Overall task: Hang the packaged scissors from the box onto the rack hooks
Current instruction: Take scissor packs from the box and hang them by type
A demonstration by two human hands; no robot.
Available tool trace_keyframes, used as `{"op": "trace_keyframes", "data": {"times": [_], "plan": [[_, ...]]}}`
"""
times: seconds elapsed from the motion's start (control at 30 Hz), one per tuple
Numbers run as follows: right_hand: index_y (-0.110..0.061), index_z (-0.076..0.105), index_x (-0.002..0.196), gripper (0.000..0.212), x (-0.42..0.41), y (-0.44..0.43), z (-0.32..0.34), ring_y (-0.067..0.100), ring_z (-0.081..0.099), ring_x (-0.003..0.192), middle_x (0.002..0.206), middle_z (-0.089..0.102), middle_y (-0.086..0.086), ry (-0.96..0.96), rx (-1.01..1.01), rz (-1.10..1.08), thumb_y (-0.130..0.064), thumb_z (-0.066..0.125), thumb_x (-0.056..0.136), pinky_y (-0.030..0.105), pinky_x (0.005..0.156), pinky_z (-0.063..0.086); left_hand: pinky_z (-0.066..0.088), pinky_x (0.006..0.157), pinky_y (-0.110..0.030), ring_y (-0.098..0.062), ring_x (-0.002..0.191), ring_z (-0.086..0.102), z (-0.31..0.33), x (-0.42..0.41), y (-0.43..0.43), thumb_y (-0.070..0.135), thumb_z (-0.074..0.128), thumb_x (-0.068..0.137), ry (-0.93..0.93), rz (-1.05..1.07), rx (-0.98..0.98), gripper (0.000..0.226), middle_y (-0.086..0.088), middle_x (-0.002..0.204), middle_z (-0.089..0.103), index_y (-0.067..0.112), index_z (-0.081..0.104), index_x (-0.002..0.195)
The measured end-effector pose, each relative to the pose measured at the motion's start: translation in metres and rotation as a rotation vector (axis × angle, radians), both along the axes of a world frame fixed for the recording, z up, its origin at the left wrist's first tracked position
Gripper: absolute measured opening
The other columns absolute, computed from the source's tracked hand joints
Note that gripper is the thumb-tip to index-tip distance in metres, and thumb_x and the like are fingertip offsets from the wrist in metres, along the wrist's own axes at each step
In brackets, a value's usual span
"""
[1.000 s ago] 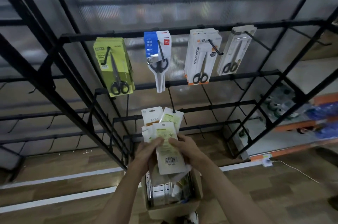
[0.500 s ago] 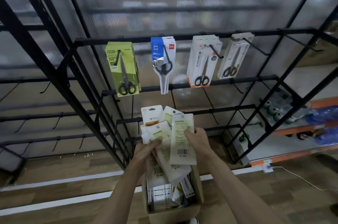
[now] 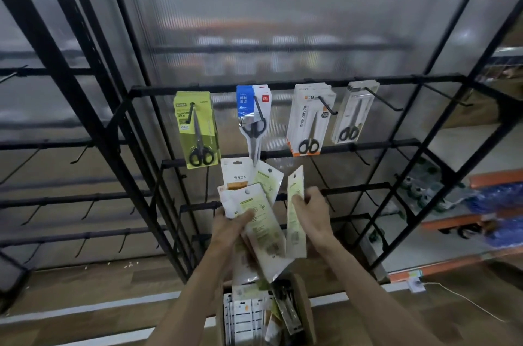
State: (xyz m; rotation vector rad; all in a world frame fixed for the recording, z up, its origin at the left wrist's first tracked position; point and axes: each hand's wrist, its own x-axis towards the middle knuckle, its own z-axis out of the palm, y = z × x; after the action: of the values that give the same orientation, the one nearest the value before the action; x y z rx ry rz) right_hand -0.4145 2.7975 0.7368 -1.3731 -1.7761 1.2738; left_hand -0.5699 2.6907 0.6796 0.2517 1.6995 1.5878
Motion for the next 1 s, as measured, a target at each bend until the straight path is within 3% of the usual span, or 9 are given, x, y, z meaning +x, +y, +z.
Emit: {"op": "trace_keyframes", "data": {"times": [0.07, 0.2, 0.3, 0.4, 0.47, 0.53, 0.7, 0.83, 1.0], "plan": [[-0.015, 0.05, 0.085, 0.016, -0.012, -0.016, 0.001, 0.011, 0.053, 0.071, 0.086, 0.058, 0.0, -0.076, 0.021, 0.113, -0.025, 0.056, 0.096, 0.027, 0.058, 0.042, 0.062, 0.083, -0.041, -0.022, 0.091, 0.075, 0.008, 0.004, 0.008, 0.005, 0.085, 0.079, 0.058, -0.035, 0.014, 0.037, -0.007, 0.102, 0.077, 0.008, 0.067, 0.112], [-0.019, 0.063, 0.075, 0.045, -0.036, -0.026, -0.01, 0.014, 0.06, 0.085, 0.1, 0.06, -0.002, -0.125, 0.072, 0.212, -0.064, 0.06, 0.08, 0.035, 0.075, 0.051, 0.057, 0.065, -0.02, -0.014, 0.085, 0.069, 0.021, 0.006, 0.018, 0.009, 0.084, 0.08, 0.116, -0.051, 0.047, 0.039, -0.003, 0.098, 0.073, 0.008, 0.065, 0.114], [-0.014, 0.066, 0.091, 0.027, -0.03, -0.014, -0.001, 0.013, 0.062, 0.085, 0.096, 0.064, 0.002, -0.119, 0.07, 0.282, -0.04, 0.071, 0.084, 0.025, 0.071, 0.048, 0.061, 0.088, -0.044, -0.027, 0.093, 0.075, 0.016, -0.002, 0.014, 0.011, 0.087, 0.078, 0.067, -0.038, 0.051, 0.034, -0.009, 0.101, 0.078, 0.011, 0.071, 0.108], [-0.014, 0.04, 0.12, 0.056, -0.014, -0.006, 0.004, 0.013, 0.061, 0.098, 0.103, 0.059, -0.003, -0.011, -0.068, 0.185, -0.014, 0.079, 0.08, 0.025, 0.077, 0.05, 0.058, 0.094, -0.049, -0.03, 0.095, 0.076, 0.02, -0.005, 0.009, 0.004, 0.082, 0.082, 0.034, -0.032, 0.089, 0.026, -0.009, 0.1, 0.079, 0.014, 0.072, 0.104], [-0.013, 0.053, 0.114, 0.046, -0.01, 0.001, 0.003, 0.014, 0.066, 0.092, 0.099, 0.068, -0.001, -0.011, -0.087, 0.183, -0.013, 0.079, 0.077, 0.033, 0.079, 0.056, 0.058, 0.094, -0.048, -0.029, 0.095, 0.076, 0.023, -0.004, 0.01, 0.003, 0.081, 0.082, 0.022, -0.043, 0.107, 0.029, -0.01, 0.101, 0.079, 0.012, 0.07, 0.107], [-0.017, 0.067, 0.088, 0.012, -0.007, 0.008, 0.006, 0.015, 0.069, 0.08, 0.083, 0.072, -0.003, -0.045, -0.046, 0.166, -0.017, 0.075, 0.079, 0.039, 0.076, 0.056, 0.058, 0.094, -0.051, -0.03, 0.095, 0.076, 0.024, -0.007, 0.01, 0.003, 0.083, 0.08, 0.021, -0.045, 0.104, 0.033, -0.011, 0.103, 0.078, 0.01, 0.069, 0.109], [-0.011, 0.057, 0.069, 0.028, -0.015, 0.011, 0.03, 0.01, 0.043, 0.06, 0.06, 0.046, -0.006, 0.067, 0.054, 0.169, -0.016, 0.06, 0.097, 0.024, 0.057, 0.032, 0.063, 0.066, -0.034, -0.02, 0.078, 0.077, 0.028, -0.014, -0.007, -0.001, 0.076, 0.086, 0.01, -0.02, 0.127, 0.023, -0.006, 0.092, 0.079, 0.012, 0.067, 0.103], [-0.009, 0.068, 0.086, 0.018, -0.055, -0.008, 0.06, 0.006, 0.055, 0.071, 0.078, 0.065, 0.0, 0.185, 0.106, 0.233, -0.02, 0.06, 0.098, 0.021, 0.065, 0.041, 0.058, 0.05, -0.024, -0.013, 0.063, 0.075, 0.036, -0.028, -0.029, -0.006, 0.074, 0.085, 0.007, 0.076, 0.14, 0.022, -0.005, 0.089, 0.078, 0.012, 0.066, 0.096], [-0.016, 0.069, 0.101, 0.013, -0.117, -0.035, 0.091, 0.002, 0.058, 0.084, 0.095, 0.068, -0.003, 0.301, 0.076, 0.309, -0.022, 0.056, 0.101, 0.016, 0.071, 0.043, 0.059, 0.053, -0.025, -0.013, 0.066, 0.076, 0.044, -0.051, -0.068, -0.001, 0.077, 0.085, 0.023, 0.153, 0.122, 0.023, 0.001, 0.084, 0.078, 0.014, 0.068, 0.1]]}}
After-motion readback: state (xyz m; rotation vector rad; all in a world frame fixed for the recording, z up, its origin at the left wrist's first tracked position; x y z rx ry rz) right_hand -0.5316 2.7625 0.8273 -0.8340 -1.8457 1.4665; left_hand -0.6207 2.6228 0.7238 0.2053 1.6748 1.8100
